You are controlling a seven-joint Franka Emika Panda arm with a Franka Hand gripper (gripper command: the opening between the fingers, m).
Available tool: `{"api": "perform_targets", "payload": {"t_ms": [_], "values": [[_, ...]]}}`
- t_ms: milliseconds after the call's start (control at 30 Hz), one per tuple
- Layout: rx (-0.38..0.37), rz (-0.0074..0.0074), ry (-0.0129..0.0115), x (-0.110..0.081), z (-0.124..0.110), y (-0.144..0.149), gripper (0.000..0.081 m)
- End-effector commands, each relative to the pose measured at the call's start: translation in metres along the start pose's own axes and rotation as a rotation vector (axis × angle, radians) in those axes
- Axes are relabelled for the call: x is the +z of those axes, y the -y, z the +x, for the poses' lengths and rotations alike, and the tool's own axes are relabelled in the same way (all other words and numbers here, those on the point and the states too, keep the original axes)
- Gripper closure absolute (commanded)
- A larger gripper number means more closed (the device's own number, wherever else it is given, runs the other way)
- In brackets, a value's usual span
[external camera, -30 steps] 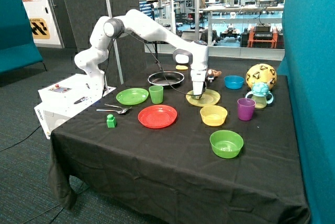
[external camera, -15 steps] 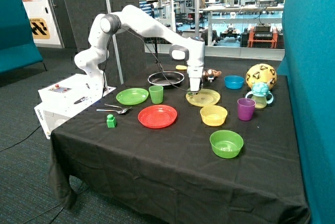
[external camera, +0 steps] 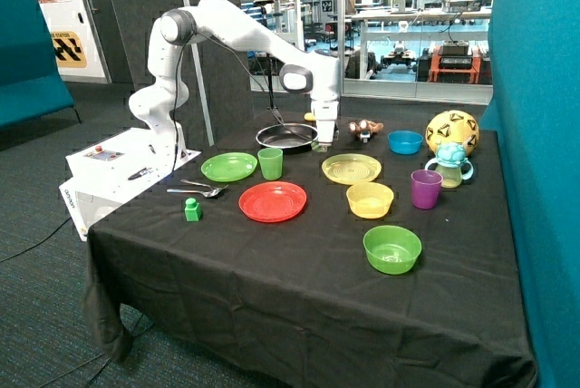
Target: Cook the capsicum and place it on a plate
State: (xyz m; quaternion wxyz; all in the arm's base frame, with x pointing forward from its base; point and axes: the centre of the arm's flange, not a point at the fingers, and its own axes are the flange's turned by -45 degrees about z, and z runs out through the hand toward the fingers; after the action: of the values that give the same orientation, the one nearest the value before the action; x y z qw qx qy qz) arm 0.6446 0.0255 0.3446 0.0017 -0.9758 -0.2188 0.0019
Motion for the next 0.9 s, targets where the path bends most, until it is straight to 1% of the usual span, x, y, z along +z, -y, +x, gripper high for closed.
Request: {"api": "perform_targets", "payload": {"t_ms": [0, 33, 67, 133, 400, 700, 733, 867], "values": [[-0.054, -0.0043, -0.0028, -0.022, -0.028, 0.036, 0.0808], [-0.056, -0.0043, -0.0027, -0.023, -0.031, 0.039, 0.0808], [-0.039, -0.0043, -0.0028, -0.025, -0.033, 0.042, 0.0808], [-0.048, -0.0043, -0.0028, -0.029, -0.037, 0.047, 0.0808], [0.11, -0.0041, -0.0031, -0.036, -0.052, 0.056, 0.0808], [0.211, -0.0039, -0.0033, -0.037, -0.067, 0.073, 0.0808], [0.233, -0.0039, -0.0033, -0.036, -0.07, 0.076, 0.0808], [0.269, -0.0038, -0.0034, -0.033, -0.08, 0.089, 0.0808]]}}
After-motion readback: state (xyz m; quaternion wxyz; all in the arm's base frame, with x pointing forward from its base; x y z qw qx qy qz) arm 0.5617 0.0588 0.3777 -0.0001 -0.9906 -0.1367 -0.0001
